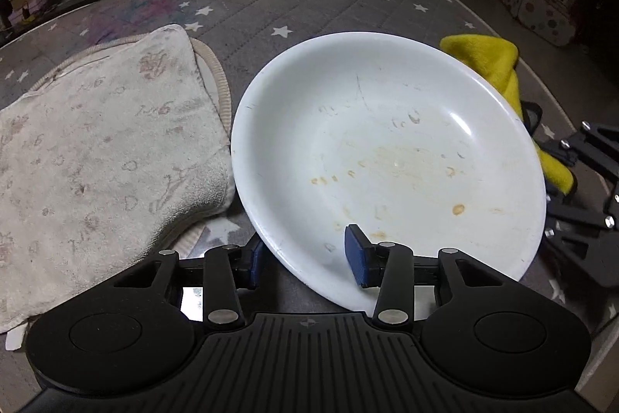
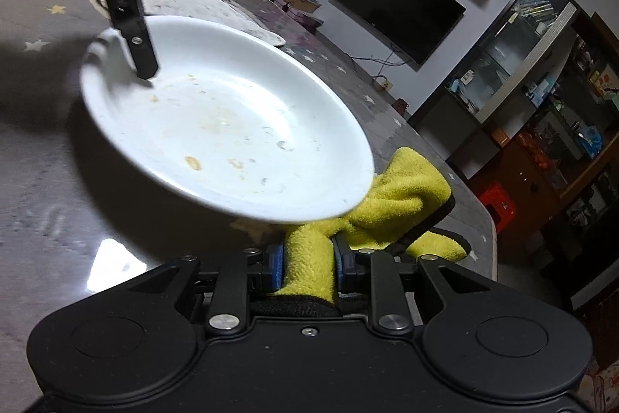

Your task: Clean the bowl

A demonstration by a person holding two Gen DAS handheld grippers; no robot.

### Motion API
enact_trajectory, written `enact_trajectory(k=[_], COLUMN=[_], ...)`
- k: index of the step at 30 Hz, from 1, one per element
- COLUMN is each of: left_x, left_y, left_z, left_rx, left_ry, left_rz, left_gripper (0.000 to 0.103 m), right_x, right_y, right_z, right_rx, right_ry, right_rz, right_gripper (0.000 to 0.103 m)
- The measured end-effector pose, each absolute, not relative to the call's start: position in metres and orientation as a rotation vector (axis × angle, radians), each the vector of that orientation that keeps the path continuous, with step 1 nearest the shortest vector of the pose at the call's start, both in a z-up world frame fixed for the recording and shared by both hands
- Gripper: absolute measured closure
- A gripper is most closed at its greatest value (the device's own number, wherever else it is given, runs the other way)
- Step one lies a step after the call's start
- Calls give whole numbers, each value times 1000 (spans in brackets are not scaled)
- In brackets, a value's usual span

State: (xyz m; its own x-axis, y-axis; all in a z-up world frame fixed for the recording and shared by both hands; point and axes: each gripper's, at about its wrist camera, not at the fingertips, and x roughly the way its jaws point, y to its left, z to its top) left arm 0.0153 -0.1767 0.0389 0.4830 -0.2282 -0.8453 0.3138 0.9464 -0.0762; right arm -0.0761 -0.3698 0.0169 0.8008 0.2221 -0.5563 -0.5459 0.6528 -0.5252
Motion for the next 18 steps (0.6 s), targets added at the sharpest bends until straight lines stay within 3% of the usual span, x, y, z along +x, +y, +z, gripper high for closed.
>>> enact_trajectory(k=[18], left_x=[6], left_y=[-163], left_z=[39], left_rx=[117], left_ry=[1008], left_rz=[-391], left_gripper=[65], right_x=[-137], right_y=[-351], right_z=[29], right_rx=[-757], right_ry=[455], right_rz=[558], right_gripper=[77])
